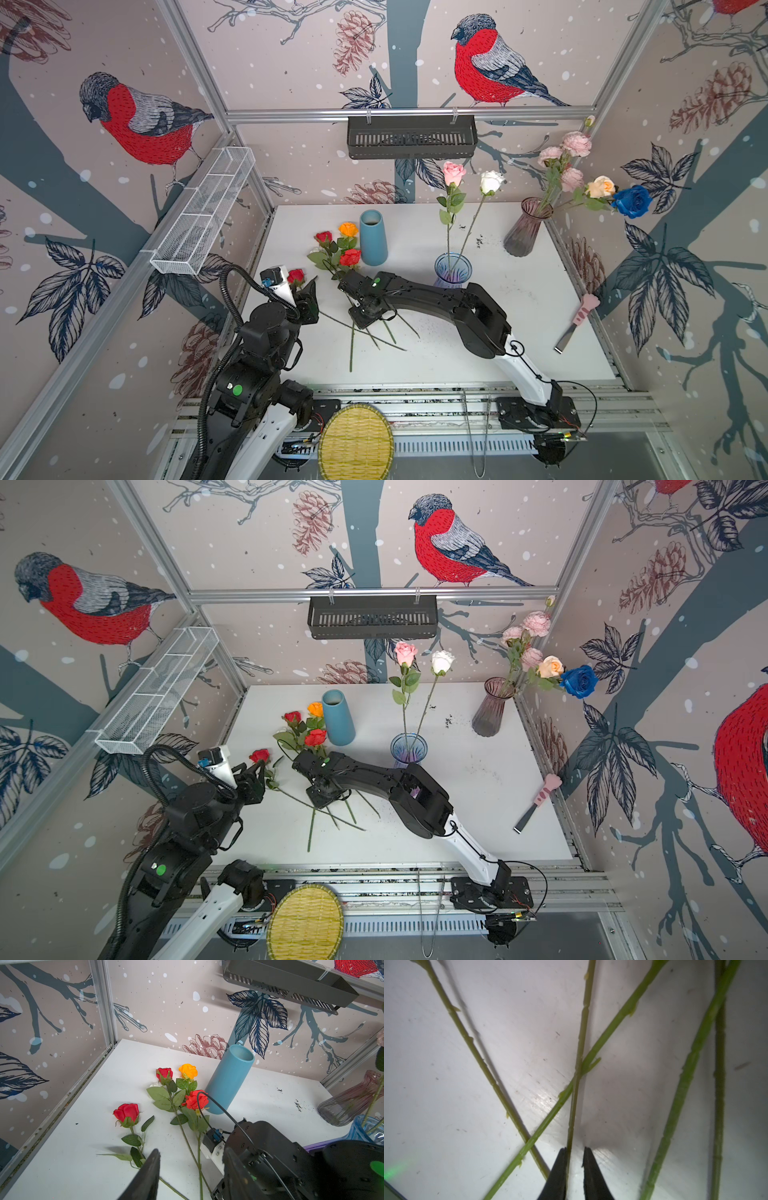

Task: Arrange the flowers into the vase
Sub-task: 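Pull the red rose stem out of the bunch with the right gripper, then lift the red rose with the right gripper while the left gripper approaches its stem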

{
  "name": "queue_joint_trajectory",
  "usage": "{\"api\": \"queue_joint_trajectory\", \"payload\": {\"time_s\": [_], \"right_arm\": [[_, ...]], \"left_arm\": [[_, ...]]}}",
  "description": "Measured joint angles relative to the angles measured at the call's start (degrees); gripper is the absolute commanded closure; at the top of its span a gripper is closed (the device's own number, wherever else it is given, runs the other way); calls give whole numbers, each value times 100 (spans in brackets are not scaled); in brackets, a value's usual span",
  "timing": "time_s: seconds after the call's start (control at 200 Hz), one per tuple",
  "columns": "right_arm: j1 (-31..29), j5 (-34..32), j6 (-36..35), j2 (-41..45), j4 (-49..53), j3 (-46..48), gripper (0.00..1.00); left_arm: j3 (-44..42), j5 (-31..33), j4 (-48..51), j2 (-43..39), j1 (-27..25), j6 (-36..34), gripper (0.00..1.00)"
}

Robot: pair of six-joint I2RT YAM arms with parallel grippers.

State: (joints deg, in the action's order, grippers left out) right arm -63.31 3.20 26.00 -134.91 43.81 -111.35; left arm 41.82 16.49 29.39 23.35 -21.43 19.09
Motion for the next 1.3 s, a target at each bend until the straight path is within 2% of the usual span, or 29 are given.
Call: {"api": "queue_joint_trajectory", "payload": {"time_s": [0.13,0.385,0.996,1.091,1.301], "right_arm": [[0,-4,76,0,-68,74,84],[0,-9,79,2,-181,105,94],[186,-24,37,761,-17,-247,96],[170,-22,35,999,-76,-127,96],[-15,-70,-70,1904,-365,468,96]], "left_arm": [[0,0,0,2,0,0,51],[0,0,0,4,0,0,51],[-22,-24,-9,94,0,0,53],[-24,-254,-28,221,0,-22,52],[13,-1272,-179,667,0,-74,48]]}}
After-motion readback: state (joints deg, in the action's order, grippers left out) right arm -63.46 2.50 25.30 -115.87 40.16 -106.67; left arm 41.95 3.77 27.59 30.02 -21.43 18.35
